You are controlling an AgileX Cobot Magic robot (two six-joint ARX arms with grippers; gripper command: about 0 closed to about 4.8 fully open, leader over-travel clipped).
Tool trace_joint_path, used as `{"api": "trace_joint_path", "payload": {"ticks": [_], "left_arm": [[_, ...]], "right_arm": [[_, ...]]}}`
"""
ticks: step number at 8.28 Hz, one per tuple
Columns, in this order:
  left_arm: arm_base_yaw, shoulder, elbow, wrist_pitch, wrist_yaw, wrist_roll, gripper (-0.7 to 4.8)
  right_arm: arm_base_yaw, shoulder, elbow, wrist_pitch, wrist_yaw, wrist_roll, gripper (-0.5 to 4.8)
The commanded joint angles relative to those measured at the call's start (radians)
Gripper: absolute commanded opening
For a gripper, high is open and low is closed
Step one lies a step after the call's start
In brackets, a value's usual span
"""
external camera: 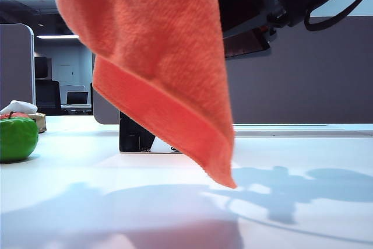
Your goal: Pick up the cloth from the table and use it to cover the mirror.
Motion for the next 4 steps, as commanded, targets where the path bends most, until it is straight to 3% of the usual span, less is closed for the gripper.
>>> {"api": "trace_joint_path", "payload": {"ticks": [1, 4], "left_arm": [[-0.001, -0.002, 0.007, 0.015, 0.002, 0.007, -0.06], [-0.001, -0.002, 0.007, 0.015, 0.017, 0.0, -0.06]], "right_arm": [[0.0, -0.003, 0.005, 0.011, -0.028, -0.003, 2.3], [0.0, 0.005, 0.005, 0.018, -0.029, -0.003, 2.29]]}}
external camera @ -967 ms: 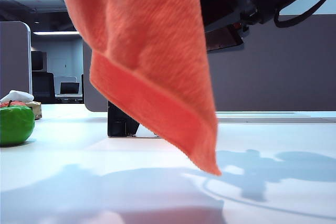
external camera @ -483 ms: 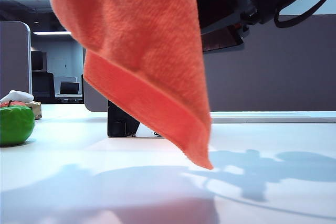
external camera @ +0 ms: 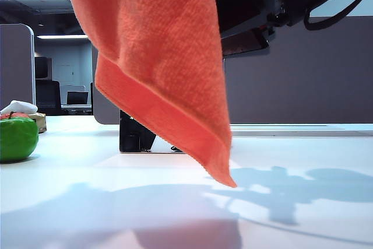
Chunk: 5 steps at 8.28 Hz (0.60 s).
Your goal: Pick up the cloth from the table and use it to cover the mirror.
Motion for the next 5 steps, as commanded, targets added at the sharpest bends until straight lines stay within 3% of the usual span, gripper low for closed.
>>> {"api": "trace_joint_path", "payload": {"ticks": [1, 5], "left_arm": [[-0.001, -0.002, 0.006, 0.016, 0.008, 0.0, -0.06], [-0.001, -0.002, 0.006, 0.015, 0.008, 0.0, -0.06]], "right_arm": [[0.001, 0.039, 0.005, 0.032, -0.03, -0.001, 2.29], [0.001, 0.058, 0.005, 0.046, -0.032, -0.001, 2.14]]}}
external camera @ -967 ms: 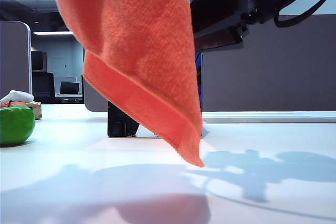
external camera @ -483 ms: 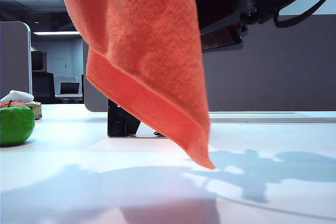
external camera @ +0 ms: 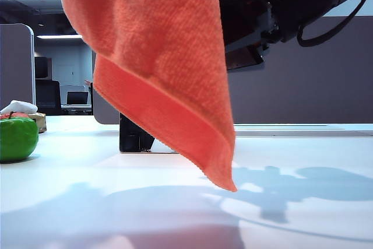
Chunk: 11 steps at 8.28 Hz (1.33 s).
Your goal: Pick up the cloth from the table and use it to cover the mirror.
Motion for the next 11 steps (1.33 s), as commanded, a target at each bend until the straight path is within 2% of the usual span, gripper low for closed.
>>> {"api": "trace_joint_path", "payload": {"ticks": [1, 6, 10, 11], "left_arm": [[-0.001, -0.001, 0.006, 0.015, 0.006, 0.001, -0.06], [-0.001, -0.001, 0.006, 0.015, 0.006, 0.001, -0.06], [-0.001, -0.001, 0.006, 0.015, 0.006, 0.001, -0.06], [-0.001, -0.001, 0.006, 0.015, 0.006, 0.001, -0.06]], "right_arm": [[0.001, -0.003, 0.005, 0.045, -0.016, 0.0, 2.07], [0.001, -0.003, 0.005, 0.064, -0.032, 0.0, 1.65], [0.001, -0.003, 0.005, 0.063, -0.032, 0.0, 0.55], [0.001, -0.003, 0.005, 0.063, -0.032, 0.0, 0.03]]}}
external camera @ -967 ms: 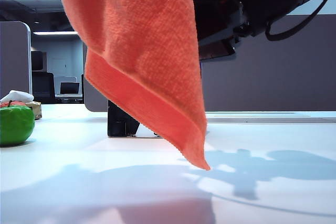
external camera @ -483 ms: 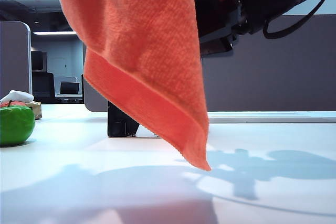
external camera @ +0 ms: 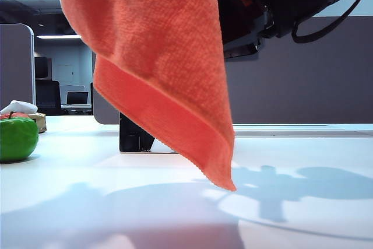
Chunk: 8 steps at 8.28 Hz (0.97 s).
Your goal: Pick up the cloth from the table and use it to cover the mirror.
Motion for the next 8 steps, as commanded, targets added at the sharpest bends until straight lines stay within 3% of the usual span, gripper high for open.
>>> {"api": "trace_joint_path", "payload": {"ticks": [1, 8], "left_arm": [[-0.001, -0.002, 0.006, 0.015, 0.006, 0.001, -0.06], [-0.001, -0.002, 0.006, -0.01, -0.086, 0.005, -0.06]], "right_arm": [[0.001, -0.004, 0.005, 0.015, -0.005, 0.0, -0.01], [0.0, -0.007, 0.006, 0.103, 0.109, 0.005, -0.01]]}}
